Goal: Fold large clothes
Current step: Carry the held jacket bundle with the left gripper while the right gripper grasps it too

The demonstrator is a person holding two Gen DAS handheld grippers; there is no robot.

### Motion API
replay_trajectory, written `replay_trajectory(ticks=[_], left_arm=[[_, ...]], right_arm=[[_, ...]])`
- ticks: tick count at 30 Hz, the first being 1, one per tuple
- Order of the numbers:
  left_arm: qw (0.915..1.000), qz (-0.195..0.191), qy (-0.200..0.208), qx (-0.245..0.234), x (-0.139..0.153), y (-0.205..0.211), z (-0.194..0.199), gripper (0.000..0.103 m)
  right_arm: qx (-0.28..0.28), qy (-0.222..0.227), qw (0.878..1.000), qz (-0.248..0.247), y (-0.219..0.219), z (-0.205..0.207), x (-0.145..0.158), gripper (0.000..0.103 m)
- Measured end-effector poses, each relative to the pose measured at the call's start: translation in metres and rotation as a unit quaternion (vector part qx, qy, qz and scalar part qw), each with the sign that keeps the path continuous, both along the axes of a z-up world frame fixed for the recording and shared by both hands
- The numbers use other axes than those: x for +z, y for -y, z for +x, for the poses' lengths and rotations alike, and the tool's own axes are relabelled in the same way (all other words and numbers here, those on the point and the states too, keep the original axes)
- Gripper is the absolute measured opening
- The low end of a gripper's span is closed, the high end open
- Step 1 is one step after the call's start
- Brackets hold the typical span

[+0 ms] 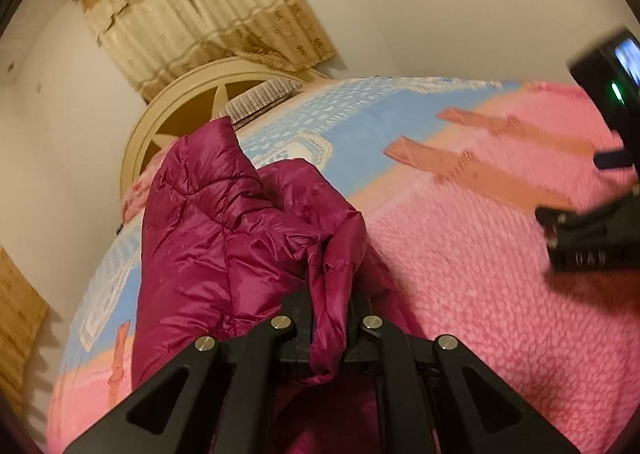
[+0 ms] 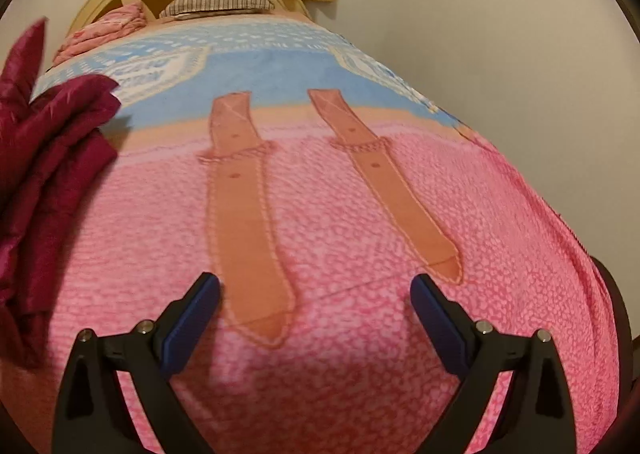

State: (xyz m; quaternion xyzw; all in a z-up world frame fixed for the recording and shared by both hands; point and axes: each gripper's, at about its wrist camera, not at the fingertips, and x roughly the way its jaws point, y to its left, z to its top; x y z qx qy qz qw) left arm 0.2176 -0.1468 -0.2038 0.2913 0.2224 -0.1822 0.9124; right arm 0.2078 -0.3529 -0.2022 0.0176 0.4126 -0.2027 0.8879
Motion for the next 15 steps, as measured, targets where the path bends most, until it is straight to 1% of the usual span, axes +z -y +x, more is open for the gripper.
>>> replay_trajectory(ticks=[2, 4, 5, 6, 7, 8, 9, 10, 11, 12, 15], left_arm=[[1.0000, 0.007, 0.005, -0.001, -0.003, 0.001, -0.004, 0.009], [1.0000, 0.004, -0.002, -0.001, 0.001, -0.001, -0.006, 0.010], [1.0000, 0.002, -0.006, -0.005, 0.006, -0.003, -0.009, 0.012], [1.0000, 0.000, -0.001, -0.006, 0.012, -0.004, -0.015, 0.016], [1.0000, 0.001, 0.006, -0.008, 0.018, -0.004, -0.019, 0.024], [0.9998, -0.002, 0.013, -0.014, 0.024, -0.006, -0.027, 0.030], [0.9995, -0.009, 0.020, -0.025, 0.031, -0.009, -0.037, 0.050], [0.9991, -0.012, 0.028, -0.029, 0.037, -0.012, -0.044, 0.076], [0.9985, -0.018, 0.043, -0.028, 0.044, -0.020, -0.053, 0.085], [0.9977, -0.027, 0.054, -0.029, 0.050, -0.027, -0.059, 0.088], [0.9971, -0.043, 0.057, -0.023, 0.064, -0.055, -0.068, 0.088]], right_arm=[[0.000, 0.000, 1.000, 0.011, 0.006, 0.001, -0.003, 0.098], [-0.005, 0.005, 1.000, 0.019, 0.010, -0.001, -0.005, 0.100], [-0.005, 0.006, 1.000, 0.020, 0.010, -0.001, -0.004, 0.100], [-0.004, 0.006, 1.000, 0.021, 0.010, -0.001, -0.004, 0.100], [-0.004, 0.006, 1.000, 0.021, 0.010, 0.000, -0.005, 0.100], [-0.004, 0.006, 1.000, 0.023, 0.010, -0.001, -0.005, 0.100], [-0.004, 0.006, 1.000, 0.025, 0.011, -0.001, -0.005, 0.100], [-0.004, 0.007, 1.000, 0.026, 0.010, -0.001, -0.006, 0.100], [-0.004, 0.007, 1.000, 0.027, 0.011, 0.000, -0.007, 0.100], [-0.004, 0.007, 1.000, 0.028, 0.011, -0.001, -0.007, 0.100], [-0.004, 0.007, 1.000, 0.027, 0.012, 0.002, -0.009, 0.100]])
